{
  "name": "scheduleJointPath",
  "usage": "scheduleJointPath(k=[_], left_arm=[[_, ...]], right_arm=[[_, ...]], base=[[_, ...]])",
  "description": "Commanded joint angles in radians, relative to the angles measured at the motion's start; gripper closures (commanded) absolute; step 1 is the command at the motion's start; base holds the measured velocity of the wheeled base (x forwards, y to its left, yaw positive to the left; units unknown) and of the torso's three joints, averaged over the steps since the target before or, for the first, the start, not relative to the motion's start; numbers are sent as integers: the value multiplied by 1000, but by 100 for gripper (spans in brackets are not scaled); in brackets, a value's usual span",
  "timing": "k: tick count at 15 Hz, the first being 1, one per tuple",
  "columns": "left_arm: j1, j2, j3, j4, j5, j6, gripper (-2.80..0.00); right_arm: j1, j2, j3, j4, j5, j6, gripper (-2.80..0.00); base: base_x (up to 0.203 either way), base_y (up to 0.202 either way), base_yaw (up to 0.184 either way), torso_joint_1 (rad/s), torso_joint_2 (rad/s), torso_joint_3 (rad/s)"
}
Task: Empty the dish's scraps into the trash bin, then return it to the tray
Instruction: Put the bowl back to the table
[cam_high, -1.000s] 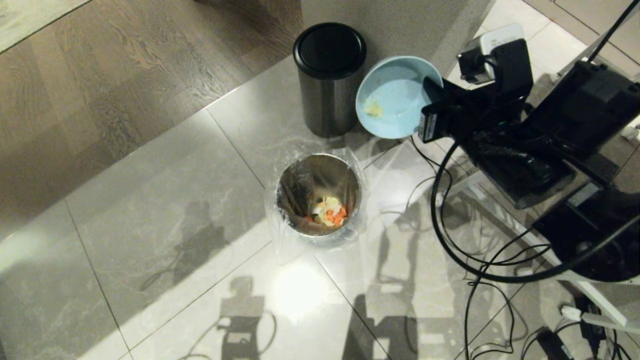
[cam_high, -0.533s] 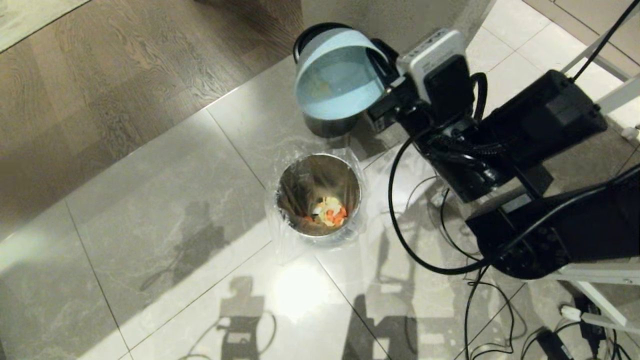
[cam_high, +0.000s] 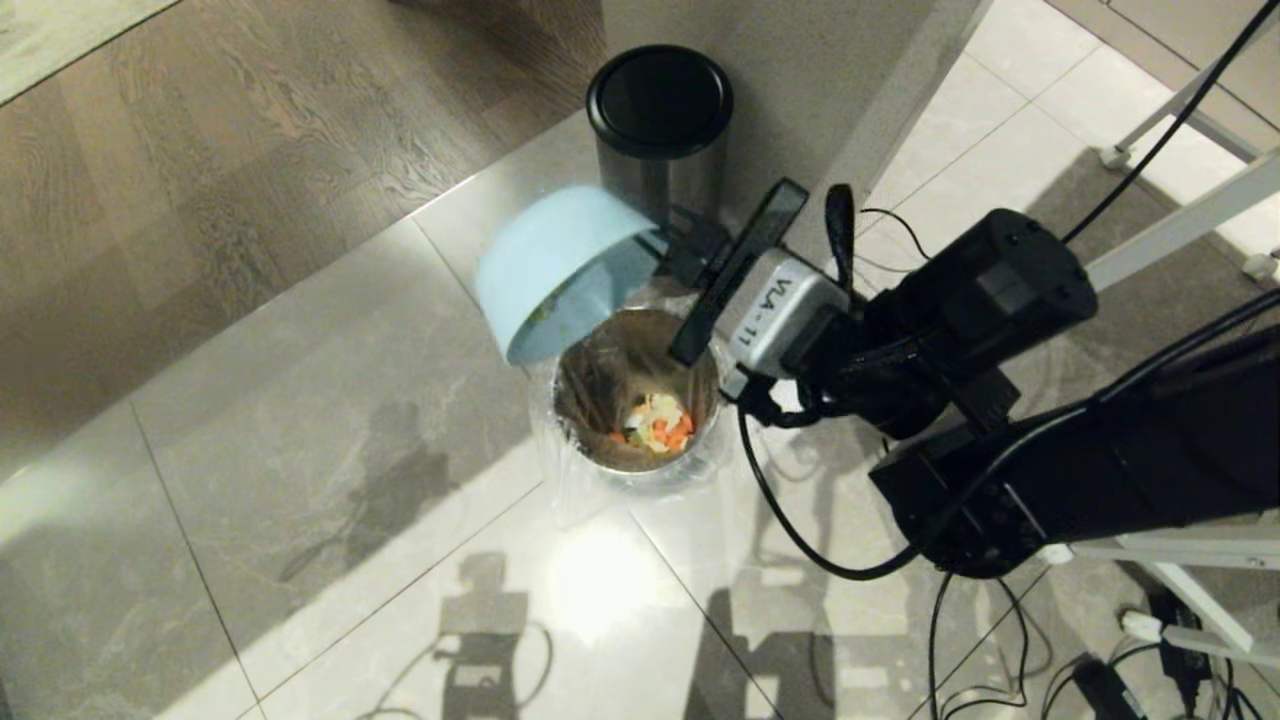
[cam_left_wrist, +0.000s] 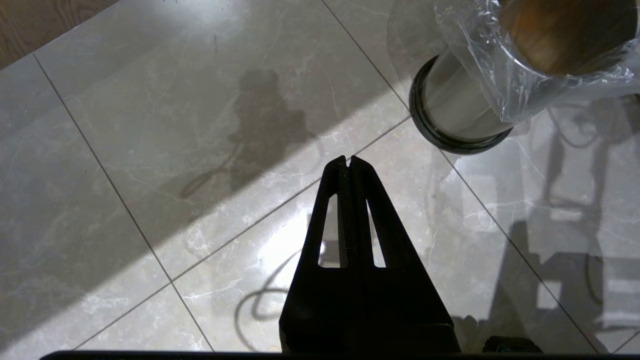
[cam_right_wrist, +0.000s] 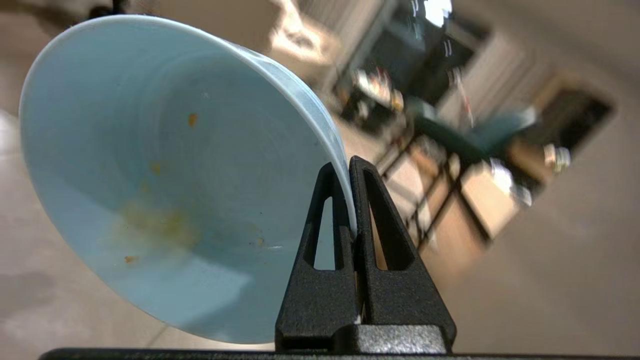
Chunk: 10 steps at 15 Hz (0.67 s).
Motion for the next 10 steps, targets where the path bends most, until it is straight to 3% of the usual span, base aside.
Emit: scheduleJointPath(k=[1,4,6,10], left_arm=[[0,1,0,0,0,-1,0],[0,1,0,0,0,-1,0],[0,1,0,0,0,-1,0],[0,1,0,0,0,-1,0]], right_arm=[[-13,8,-57,-48,26,-7,0],[-60,16,-175,-48,78,-6,0],[-104,14,-181,-48,93,-3,0],[-111,12,-181,-48,87,3,0]], base=[[0,0,0,0,0,0],[0,0,0,0,0,0],[0,0,0,0,0,0],[0,0,0,0,0,0]])
